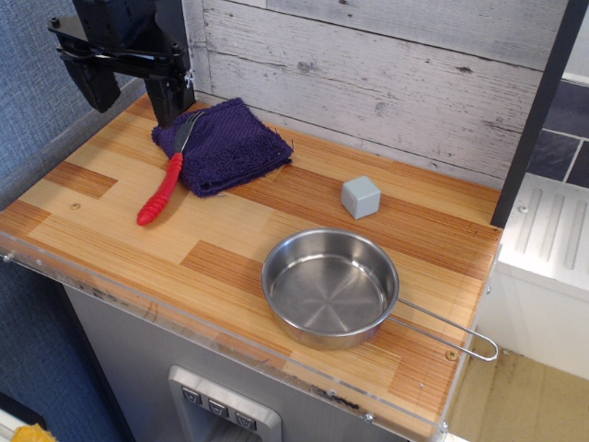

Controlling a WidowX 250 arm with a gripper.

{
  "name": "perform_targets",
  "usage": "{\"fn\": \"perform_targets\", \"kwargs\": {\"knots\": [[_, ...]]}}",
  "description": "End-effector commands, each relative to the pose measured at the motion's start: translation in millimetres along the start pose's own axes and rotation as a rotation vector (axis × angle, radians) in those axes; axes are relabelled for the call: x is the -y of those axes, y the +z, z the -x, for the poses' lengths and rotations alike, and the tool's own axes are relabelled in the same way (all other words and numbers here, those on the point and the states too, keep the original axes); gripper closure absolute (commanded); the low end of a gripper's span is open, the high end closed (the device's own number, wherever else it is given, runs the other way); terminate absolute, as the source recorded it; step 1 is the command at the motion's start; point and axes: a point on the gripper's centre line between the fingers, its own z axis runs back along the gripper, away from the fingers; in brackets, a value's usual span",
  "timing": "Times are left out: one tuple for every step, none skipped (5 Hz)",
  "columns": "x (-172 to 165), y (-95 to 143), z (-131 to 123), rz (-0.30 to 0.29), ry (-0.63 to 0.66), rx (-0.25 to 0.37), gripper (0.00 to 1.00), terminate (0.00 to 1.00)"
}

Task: Move block to the far left beside the fork

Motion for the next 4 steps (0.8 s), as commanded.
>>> {"fn": "perform_targets", "kwargs": {"knots": [[0.0, 0.0, 0.0, 0.000, 0.000, 0.000, 0.00, 0.00], [10.5, -6.1, -2.5, 0.095, -0.184, 0.027, 0.00, 0.00], [26.5, -8.5, -11.8, 0.141, -0.431, 0.017, 0.00, 0.00], [47.8, -9.6, -15.0, 0.190, -0.616, 0.016, 0.00, 0.00]]}}
